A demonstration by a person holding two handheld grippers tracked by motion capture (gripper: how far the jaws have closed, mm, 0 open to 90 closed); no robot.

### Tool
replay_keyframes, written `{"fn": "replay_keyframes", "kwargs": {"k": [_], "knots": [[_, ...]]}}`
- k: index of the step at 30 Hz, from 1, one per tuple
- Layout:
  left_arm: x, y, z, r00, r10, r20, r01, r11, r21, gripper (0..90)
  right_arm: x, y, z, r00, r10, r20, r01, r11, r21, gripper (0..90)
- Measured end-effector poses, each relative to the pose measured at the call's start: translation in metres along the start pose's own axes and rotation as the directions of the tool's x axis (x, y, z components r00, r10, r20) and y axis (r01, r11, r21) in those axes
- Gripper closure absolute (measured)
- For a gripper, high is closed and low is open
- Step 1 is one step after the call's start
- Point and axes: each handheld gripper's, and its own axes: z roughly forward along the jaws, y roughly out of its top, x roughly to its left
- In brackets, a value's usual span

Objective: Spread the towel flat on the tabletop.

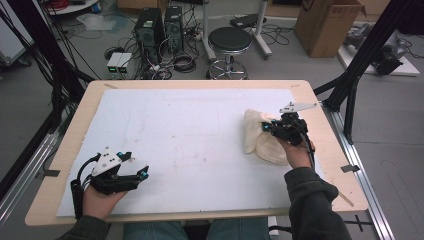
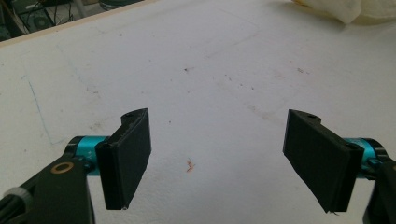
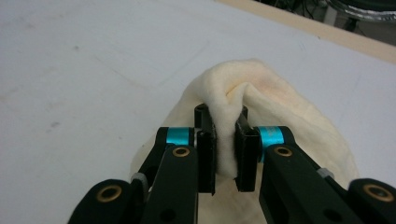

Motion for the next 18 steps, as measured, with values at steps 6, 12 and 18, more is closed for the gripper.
{"fn": "replay_keyframes", "kwargs": {"k": [6,12,18], "knots": [[-0.001,0.000,-0.001,1.0000,0.001,0.000,-0.001,1.0000,-0.003,23.8,0.023,0.021,-0.003,0.9985,-0.029,-0.047,0.027,0.999,-0.042,82.5],[0.000,0.000,-0.001,1.0000,-0.001,-0.003,0.001,1.0000,-0.006,23.8,0.050,0.044,0.003,0.9906,-0.071,-0.117,0.064,0.996,-0.062,82.5],[0.001,0.000,-0.001,1.0000,0.004,-0.001,-0.004,1.0000,-0.004,23.8,0.067,0.059,0.016,0.9810,-0.073,-0.179,0.063,0.996,-0.064,82.5]]}}
